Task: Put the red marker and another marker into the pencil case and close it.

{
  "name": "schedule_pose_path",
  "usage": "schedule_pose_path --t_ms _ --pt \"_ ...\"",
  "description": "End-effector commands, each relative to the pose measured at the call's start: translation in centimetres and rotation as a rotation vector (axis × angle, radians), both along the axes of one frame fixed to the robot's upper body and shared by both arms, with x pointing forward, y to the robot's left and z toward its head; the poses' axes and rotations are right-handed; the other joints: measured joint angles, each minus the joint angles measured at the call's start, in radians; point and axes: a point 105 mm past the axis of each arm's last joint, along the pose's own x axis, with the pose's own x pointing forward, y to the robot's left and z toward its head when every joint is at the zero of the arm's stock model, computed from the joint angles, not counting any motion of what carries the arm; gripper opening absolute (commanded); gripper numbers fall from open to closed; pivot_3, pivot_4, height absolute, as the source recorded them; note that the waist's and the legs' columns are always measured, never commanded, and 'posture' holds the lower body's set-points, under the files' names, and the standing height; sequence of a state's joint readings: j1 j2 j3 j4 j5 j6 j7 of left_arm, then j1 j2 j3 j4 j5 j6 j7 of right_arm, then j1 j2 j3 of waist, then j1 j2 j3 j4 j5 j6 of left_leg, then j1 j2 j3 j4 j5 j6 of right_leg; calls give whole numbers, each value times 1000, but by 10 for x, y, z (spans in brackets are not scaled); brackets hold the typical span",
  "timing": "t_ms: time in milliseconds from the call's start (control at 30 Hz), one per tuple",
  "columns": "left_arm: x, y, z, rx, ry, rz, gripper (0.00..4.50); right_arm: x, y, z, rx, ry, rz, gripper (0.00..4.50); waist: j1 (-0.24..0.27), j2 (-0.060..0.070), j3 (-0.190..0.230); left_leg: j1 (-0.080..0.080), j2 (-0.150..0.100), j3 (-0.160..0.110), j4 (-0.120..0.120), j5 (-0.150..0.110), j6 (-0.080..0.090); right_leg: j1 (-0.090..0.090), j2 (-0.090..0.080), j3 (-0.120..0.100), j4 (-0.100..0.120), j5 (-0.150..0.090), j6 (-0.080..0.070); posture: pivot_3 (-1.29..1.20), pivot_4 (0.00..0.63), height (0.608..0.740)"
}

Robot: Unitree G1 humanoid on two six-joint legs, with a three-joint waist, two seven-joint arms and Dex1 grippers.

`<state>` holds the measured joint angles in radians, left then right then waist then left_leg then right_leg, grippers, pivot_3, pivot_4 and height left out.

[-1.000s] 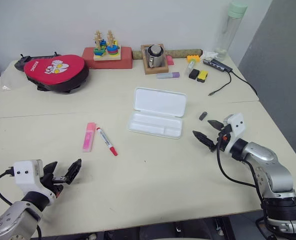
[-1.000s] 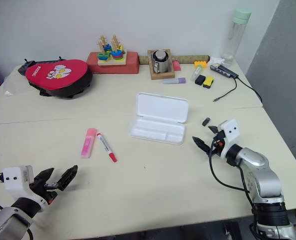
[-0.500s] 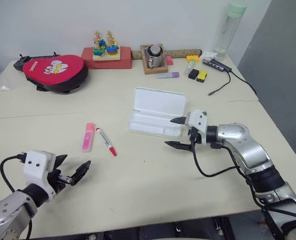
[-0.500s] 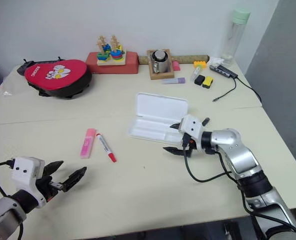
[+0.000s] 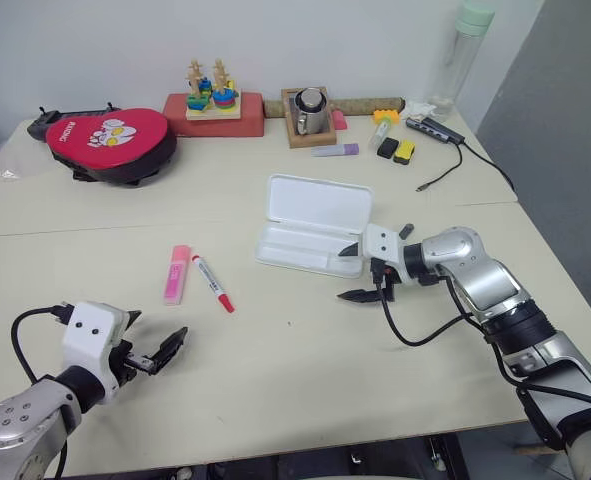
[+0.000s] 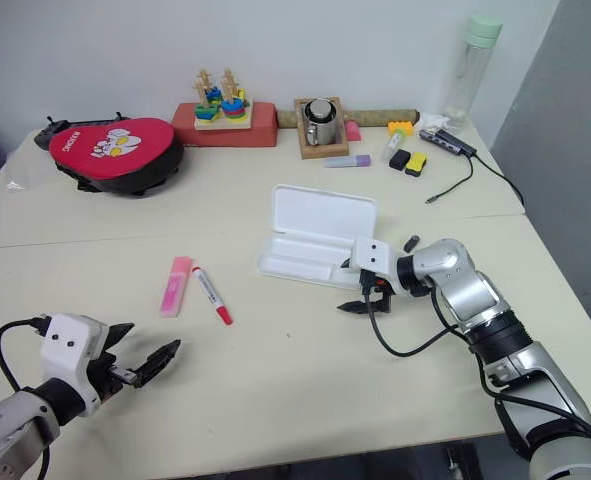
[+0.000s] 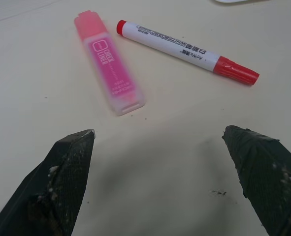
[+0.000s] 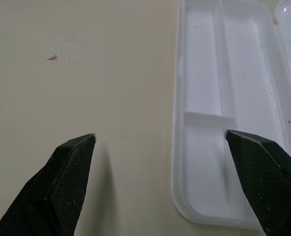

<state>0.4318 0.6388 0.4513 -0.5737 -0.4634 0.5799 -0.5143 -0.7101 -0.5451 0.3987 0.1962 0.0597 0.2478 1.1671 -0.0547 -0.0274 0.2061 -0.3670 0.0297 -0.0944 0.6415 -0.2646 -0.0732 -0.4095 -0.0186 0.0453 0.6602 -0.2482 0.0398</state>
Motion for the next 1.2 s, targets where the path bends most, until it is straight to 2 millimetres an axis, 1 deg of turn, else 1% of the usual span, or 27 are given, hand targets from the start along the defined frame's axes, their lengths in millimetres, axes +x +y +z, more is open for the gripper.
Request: schedule_pose_path --t_ms 33,133,267,400,433,500,533,600,633,667,800,833,867,967,1000,1033,1200 --pt "0 -2 3 17 -24 -9 4500 -7 1 1 -21 2 33 4424 0 0 0 0 0 0 0 0 0 0 0 0 0 0 0 0 150 740" --pt "0 -2 2 18 -25 -9 4500 -5 2 -3 -26 12 20 4424 0 0 0 0 0 0 0 0 0 0 0 0 0 0 0 0 150 740" --pt "4 -3 2 22 -28 -12 4500 3 2 -13 -66 35 -7 4424 -1 0 0 0 0 0 1 0 0 0 0 0 1 0 0 0 150 740" --pt "4 -3 0 23 -27 -13 4500 5 5 -16 -78 54 0 4424 -2 0 0 1 0 0 1 0 0 0 0 0 1 0 0 0 150 740" --pt "4 -3 0 24 -27 -12 4500 5 6 -16 -79 56 -1 4057 -2 0 0 1 0 0 1 0 0 0 0 0 1 0 0 0 150 740" --pt "3 -3 0 23 -28 -9 4500 6 3 -21 -107 69 -4 3718 -2 0 0 1 0 0 0 0 0 0 0 0 1 0 0 0 150 740" --pt "3 -3 -1 24 -27 -7 4500 7 2 -23 -119 66 -5 3387 -2 0 0 1 0 0 0 0 0 0 0 0 1 0 0 0 150 740" --pt "3 -3 -2 26 -27 -3 4500 6 2 -24 -128 68 4 2905 -2 0 0 1 0 0 1 0 0 0 0 0 1 0 0 0 150 740" --pt "3 -3 -2 26 -26 -2 4500 5 2 -23 -126 68 6 2738 -2 0 0 1 0 0 1 0 0 1 0 0 1 0 0 0 150 740" --pt "2 -3 -2 26 -25 -2 4500 5 2 -22 -124 68 8 2417 -2 0 0 2 0 0 1 0 0 1 0 0 1 0 0 0 150 740" --pt "2 -3 -4 27 -23 -1 4500 5 3 -21 -128 63 12 1515 -1 0 0 2 0 0 1 0 0 1 0 0 1 0 0 0 150 740" --pt "3 -3 -4 27 -23 0 4500 5 3 -21 -128 63 11 1349 -2 0 0 2 0 0 1 0 0 1 0 0 1 0 0 0 150 740" --pt "3 -3 -4 26 -24 0 4500 5 3 -21 -127 62 11 1070 -1 0 0 2 0 0 1 0 0 1 0 0 1 0 0 0 150 740" --pt "4 -5 -5 27 -24 -1 4500 5 3 -21 -127 61 12 543 -1 0 0 2 0 0 0 0 0 1 0 0 1 0 0 0 150 740" --pt "4 -5 -5 27 -24 -1 4500 5 3 -21 -127 59 13 256 -1 0 0 2 0 0 0 0 0 1 0 0 1 0 0 0 150 740" --pt "4 -5 -5 27 -24 -2 4500 5 3 -21 -127 57 13 79 -2 0 0 2 0 0 0 0 0 1 0 0 1 0 0 0 150 740" --pt "6 -4 -4 42 -29 -7 4500 2 2 -17 -133 47 35 79 -2 0 0 2 0 -1 1 0 0 1 0 0 2 0 0 0 150 740"
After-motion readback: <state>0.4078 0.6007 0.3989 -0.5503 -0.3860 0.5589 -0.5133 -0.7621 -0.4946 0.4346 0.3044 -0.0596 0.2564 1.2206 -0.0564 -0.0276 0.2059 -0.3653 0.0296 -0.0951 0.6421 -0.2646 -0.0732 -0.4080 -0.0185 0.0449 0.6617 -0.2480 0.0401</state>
